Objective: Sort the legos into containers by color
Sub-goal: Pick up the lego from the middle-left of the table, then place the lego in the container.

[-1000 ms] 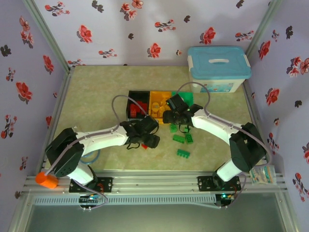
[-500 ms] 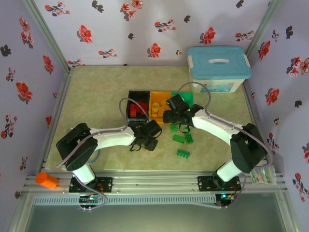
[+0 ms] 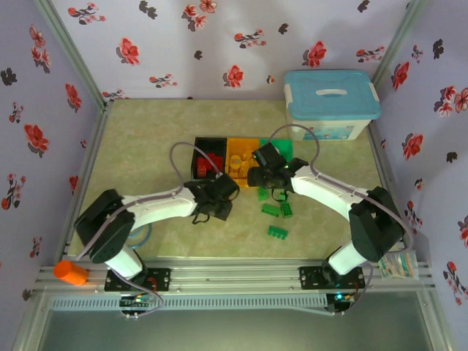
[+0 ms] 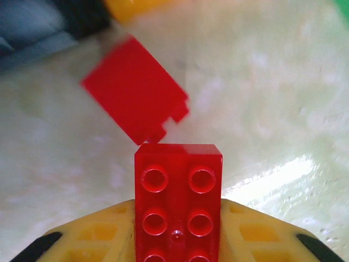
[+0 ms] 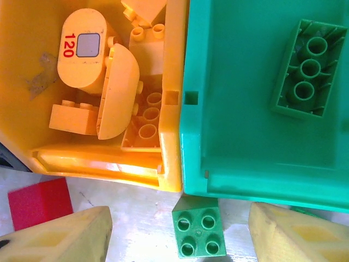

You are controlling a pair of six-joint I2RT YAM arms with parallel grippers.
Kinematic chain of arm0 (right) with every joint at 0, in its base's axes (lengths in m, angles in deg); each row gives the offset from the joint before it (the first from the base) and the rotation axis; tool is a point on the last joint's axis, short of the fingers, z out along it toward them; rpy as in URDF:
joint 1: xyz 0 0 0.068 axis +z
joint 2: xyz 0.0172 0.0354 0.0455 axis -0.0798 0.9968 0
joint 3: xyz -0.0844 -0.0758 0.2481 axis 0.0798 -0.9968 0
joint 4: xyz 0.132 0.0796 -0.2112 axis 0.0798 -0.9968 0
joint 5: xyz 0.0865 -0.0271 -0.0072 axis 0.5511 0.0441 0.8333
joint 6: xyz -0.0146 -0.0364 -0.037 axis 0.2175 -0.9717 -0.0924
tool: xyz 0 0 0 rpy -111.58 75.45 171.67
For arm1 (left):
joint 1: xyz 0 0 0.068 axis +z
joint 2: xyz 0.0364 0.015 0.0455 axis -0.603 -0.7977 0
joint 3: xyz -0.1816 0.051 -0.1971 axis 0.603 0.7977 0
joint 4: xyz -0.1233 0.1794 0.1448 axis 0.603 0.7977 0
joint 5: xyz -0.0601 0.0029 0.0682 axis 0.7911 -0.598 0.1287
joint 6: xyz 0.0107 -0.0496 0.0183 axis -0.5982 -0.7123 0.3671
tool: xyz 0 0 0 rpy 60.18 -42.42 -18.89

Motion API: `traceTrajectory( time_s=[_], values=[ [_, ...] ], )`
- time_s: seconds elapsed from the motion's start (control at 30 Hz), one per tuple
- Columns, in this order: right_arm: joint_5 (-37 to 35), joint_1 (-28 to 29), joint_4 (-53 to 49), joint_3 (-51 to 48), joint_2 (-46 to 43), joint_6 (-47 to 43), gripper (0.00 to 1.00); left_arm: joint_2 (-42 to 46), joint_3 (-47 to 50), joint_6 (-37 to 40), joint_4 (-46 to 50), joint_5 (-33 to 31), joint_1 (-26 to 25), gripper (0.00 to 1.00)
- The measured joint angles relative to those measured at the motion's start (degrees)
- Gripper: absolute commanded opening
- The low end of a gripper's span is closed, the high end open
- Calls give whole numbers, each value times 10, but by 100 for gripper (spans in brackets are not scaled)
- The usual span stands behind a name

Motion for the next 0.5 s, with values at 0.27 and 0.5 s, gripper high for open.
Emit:
traceTrajectory(
  time_s=[0.27, 0.5],
  values=[
    [0, 0, 0, -1, -2, 0, 67, 51, -52, 14, -26, 21, 131, 32],
    [0, 0, 3, -25, -30, 0, 67, -5, -120, 27, -35, 44, 185, 32]
  ],
)
